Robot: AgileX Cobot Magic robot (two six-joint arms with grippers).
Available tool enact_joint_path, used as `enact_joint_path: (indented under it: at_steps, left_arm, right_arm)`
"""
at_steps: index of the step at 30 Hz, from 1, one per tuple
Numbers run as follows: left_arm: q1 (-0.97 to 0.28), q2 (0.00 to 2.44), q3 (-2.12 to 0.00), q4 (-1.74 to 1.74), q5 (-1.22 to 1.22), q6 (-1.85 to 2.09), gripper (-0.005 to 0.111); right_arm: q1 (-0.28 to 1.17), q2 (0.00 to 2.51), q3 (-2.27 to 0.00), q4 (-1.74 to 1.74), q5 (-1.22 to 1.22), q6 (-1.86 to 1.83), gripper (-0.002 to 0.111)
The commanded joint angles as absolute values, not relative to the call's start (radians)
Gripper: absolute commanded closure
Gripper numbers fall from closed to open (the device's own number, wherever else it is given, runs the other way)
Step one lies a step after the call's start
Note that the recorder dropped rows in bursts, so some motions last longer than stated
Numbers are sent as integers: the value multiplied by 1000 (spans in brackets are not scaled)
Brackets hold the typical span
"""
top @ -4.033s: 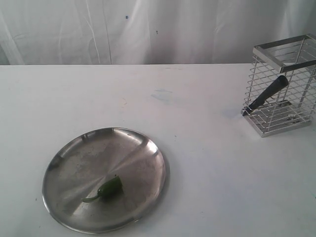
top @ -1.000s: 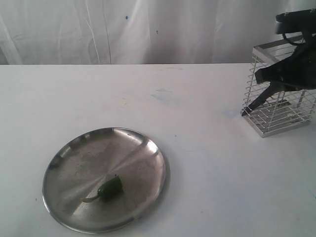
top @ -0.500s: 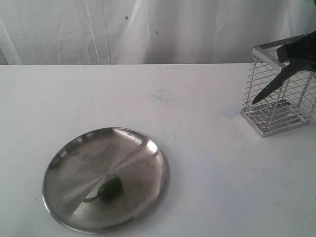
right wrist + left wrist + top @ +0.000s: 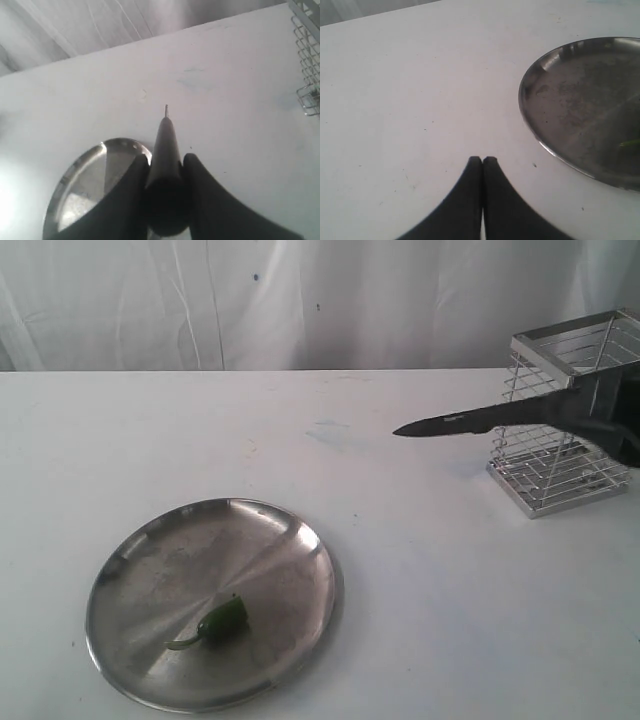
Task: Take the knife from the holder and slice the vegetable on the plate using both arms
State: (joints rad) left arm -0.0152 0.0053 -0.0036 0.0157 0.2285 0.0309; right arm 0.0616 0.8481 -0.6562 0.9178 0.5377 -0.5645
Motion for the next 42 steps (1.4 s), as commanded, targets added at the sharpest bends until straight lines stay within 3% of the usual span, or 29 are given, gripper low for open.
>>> enact_joint_path:
  at_steps: [1,4,7,26,30,33,42]
  left_arm:
    - [-23,0,0,10,232,31,107]
    - [-23,0,0,10,232,31,107]
    - [-23,0,0,10,232,31,107]
    - [-23,0,0,154,193,334,107]
    - [-23,0,0,-491,-68,-234,107]
    - [-23,0,0,-782,-175,-449,107]
    - [-23,0,0,-803,-333,-340,107]
  right_arm:
    - [63,820,-456,1470,447,-947,108]
    - [63,817,-364,1725,628,-1179,108]
    - [63,817,-325,1744,711,-1283,108]
    - [63,819,-302,1744,849,-1392,108]
    - [63,819,-302,1744,834,-1399,108]
    - [63,819,-302,1744,810,-1418,108]
    - [63,819,-302,1744,815,-1418,108]
